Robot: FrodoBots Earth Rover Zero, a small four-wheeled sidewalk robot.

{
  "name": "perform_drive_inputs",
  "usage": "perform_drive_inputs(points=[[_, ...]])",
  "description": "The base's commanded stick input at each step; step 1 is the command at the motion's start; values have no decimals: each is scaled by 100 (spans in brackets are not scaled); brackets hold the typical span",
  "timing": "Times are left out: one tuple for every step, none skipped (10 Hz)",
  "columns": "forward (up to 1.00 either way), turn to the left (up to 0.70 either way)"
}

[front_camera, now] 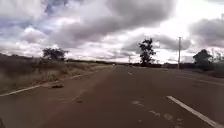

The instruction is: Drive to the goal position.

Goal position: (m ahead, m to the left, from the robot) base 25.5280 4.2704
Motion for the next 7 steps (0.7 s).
perform_drive_inputs(points=[[70,4],[70,4],[70,4],[70,4],[70,4],[70,4],[70,4]])
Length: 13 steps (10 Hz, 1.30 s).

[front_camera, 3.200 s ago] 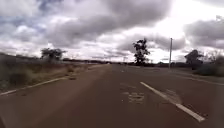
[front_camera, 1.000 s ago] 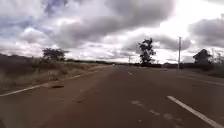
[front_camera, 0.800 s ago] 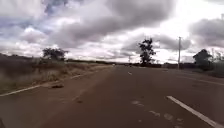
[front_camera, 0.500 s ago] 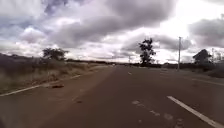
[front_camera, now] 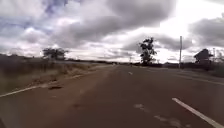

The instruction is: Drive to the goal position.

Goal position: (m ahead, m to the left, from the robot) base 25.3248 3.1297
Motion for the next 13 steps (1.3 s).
perform_drive_inputs(points=[[70,4],[70,4],[70,4],[70,4],[70,4],[71,4],[78,4],[85,4],[85,4],[85,4],[85,4],[85,4],[85,4]])
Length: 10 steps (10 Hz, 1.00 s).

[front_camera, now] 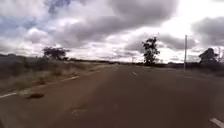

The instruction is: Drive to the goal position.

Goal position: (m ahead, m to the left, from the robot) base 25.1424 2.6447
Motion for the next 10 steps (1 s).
perform_drive_inputs(points=[[100,4],[100,4],[100,4],[100,4],[100,4],[100,4],[100,4],[100,4],[100,4],[100,4]])
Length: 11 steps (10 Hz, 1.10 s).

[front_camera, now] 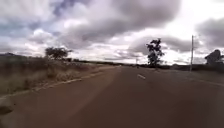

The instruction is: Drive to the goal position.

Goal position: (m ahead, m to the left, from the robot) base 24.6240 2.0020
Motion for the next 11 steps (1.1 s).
perform_drive_inputs(points=[[100,4],[100,4],[100,4],[100,4],[100,4],[100,4],[100,4],[100,4],[100,4],[100,4],[100,4]])
